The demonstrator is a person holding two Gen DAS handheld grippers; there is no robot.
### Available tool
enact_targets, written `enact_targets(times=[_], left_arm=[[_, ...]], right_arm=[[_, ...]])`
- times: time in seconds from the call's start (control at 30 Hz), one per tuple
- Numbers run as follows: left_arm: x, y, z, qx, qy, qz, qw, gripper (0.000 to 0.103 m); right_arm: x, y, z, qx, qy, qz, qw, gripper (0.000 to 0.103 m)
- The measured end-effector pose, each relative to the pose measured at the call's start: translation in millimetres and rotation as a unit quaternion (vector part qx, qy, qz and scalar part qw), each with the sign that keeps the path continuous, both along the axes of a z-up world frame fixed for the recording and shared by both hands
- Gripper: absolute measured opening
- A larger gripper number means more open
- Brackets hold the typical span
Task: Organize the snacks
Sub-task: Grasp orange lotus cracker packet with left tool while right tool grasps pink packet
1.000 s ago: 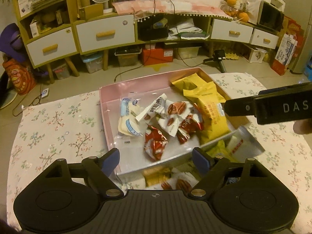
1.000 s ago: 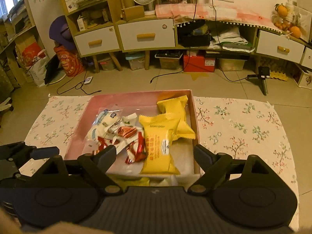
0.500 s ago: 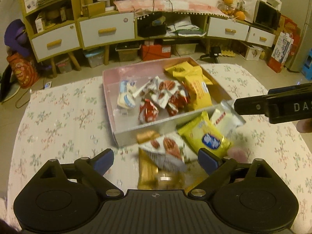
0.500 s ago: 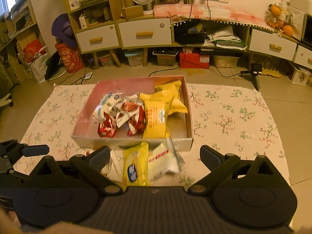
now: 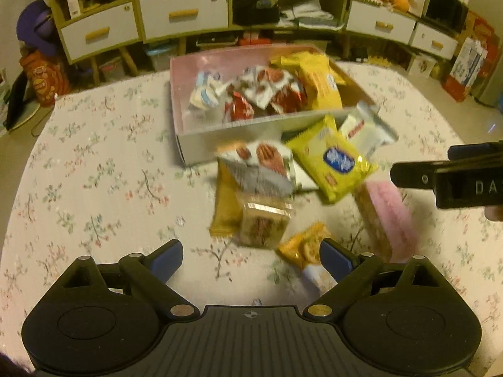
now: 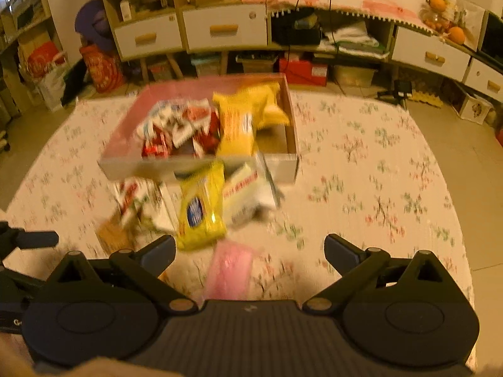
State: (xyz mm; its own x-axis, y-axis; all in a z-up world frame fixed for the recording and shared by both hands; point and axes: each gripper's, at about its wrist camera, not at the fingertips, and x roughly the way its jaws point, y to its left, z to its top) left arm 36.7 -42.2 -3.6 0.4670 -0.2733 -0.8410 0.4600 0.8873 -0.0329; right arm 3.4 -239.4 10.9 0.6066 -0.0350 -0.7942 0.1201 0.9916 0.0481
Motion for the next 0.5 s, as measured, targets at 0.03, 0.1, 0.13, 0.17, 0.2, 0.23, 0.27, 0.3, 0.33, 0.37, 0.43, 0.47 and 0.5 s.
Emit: enact_targets(times=[0.03, 0.1, 0.13, 0.17, 0.2, 0.23, 0.27, 0.3, 0.33, 0.37, 0.43, 0.47, 0.5], left_arm=[[-1.6, -2.6, -3.2, 0.005, 0.004, 0.001, 1.0, 0.095], [-4.9, -7.6, -8.5, 0.01, 0.008, 0.005, 0.9999, 0.095], [-5.7, -9.9, -10.3, 0.011, 0.01, 0.008, 0.9999, 0.095], [-6.2, -12.2, -12.4, 0.014, 0.013, 0.012, 0.9998, 0.095], [-6.6, -13.5, -14.0, 0.015, 0.014, 0.016, 0.9997, 0.095], [-6.7, -14.9, -15.6, 0.014, 0.015, 0.021, 0.9996, 0.095], [-6.7, -15.8, -16.6, 0.013, 0.017, 0.025, 0.9995, 0.095], [-6.7, -16.7, -17.4, 0.011, 0.02, 0.028, 0.9994, 0.095], [-6.7, -17.5, -17.5, 0.007, 0.022, 0.03, 0.9993, 0.095], [-6.7, -17.9, -17.1, 0.001, 0.024, 0.034, 0.9992, 0.095], [-6.8, -19.2, -15.9, -0.008, 0.025, 0.039, 0.9989, 0.094], [-6.9, -20.4, -15.3, -0.012, 0.025, 0.041, 0.9988, 0.094], [-6.5, -22.2, -15.3, -0.015, 0.025, 0.043, 0.9986, 0.093]], right_arm=[[-0.9, -0.5, -3.1, -0.001, 0.009, -0.001, 1.0, 0.101], [-2.5, -2.8, -8.1, 0.003, 0.022, -0.006, 1.0, 0.101], [-2.9, -4.3, -9.1, 0.007, 0.025, -0.009, 1.0, 0.101], [-3.2, -6.3, -10.1, 0.011, 0.028, -0.014, 0.999, 0.101], [-3.3, -8.2, -11.0, 0.014, 0.03, -0.018, 0.999, 0.101], [-3.2, -10.2, -12.0, 0.017, 0.033, -0.023, 0.999, 0.101], [-3.0, -12.0, -13.7, 0.018, 0.037, -0.028, 0.999, 0.101], [-2.8, -12.7, -15.6, 0.018, 0.04, -0.031, 0.999, 0.101], [-2.7, -13.1, -18.0, 0.018, 0.044, -0.033, 0.998, 0.101], [-2.8, -13.2, -19.8, 0.017, 0.047, -0.034, 0.998, 0.101], [-3.2, -14.0, -22.1, 0.013, 0.052, -0.034, 0.998, 0.101], [-2.8, -13.8, -23.0, 0.011, 0.053, -0.034, 0.998, 0.101], [-2.1, -15.4, -23.4, 0.009, 0.054, -0.034, 0.998, 0.101]])
